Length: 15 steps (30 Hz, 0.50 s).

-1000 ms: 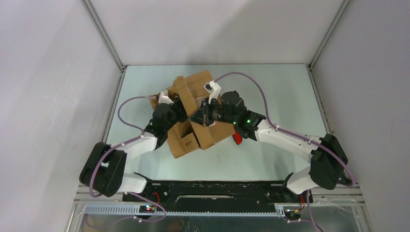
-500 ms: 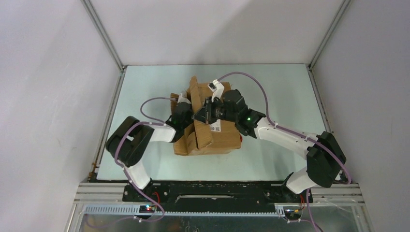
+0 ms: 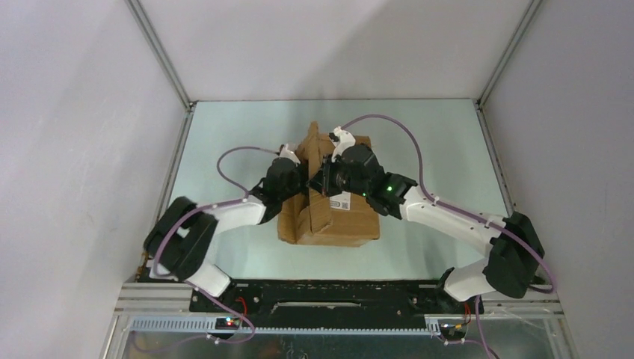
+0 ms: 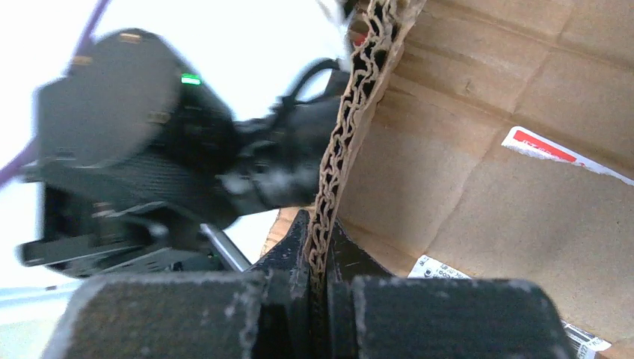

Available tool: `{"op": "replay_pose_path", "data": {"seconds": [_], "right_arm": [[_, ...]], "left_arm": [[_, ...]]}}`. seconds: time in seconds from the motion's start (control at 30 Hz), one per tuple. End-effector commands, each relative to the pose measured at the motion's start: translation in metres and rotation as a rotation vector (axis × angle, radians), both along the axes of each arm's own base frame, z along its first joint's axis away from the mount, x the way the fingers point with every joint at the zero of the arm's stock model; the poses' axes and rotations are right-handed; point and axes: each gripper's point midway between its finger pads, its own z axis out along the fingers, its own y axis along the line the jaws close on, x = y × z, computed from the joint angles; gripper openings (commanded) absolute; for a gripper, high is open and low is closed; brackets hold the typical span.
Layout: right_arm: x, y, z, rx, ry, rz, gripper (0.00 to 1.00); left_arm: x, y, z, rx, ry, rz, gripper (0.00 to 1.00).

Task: Unpack the express box
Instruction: Open the express box at the center of the board.

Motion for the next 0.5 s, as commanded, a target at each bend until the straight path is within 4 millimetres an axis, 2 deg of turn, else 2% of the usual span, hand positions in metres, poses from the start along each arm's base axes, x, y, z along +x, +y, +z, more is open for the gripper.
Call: {"op": "replay_pose_path", "data": {"seconds": [0.0, 0.13, 0.37, 0.47], "right_arm": [[0.007, -0.046, -0.027, -0.263, -0.049, -0.168, 0.00], [0.004, -0.054, -0.034, -0.329, -0.070, -0.188, 0.00], [0.000, -0.060, -0.017, -0.309, -0.139, -0.191, 0.00], [0.000, -0.068, -0.020, -0.353, -0.142, -0.202, 0.00]], "left_arm": [[-0.016, 0.018, 0.039, 0.059, -0.124, -0.022, 0.00], [-0.020, 0.039, 0.049, 0.087, -0.147, 0.033, 0.00], [-0.024, 0.064, 0.053, 0.105, -0.163, 0.086, 0.00], [-0.023, 0.073, 0.059, 0.108, -0.173, 0.106, 0.00]]}}
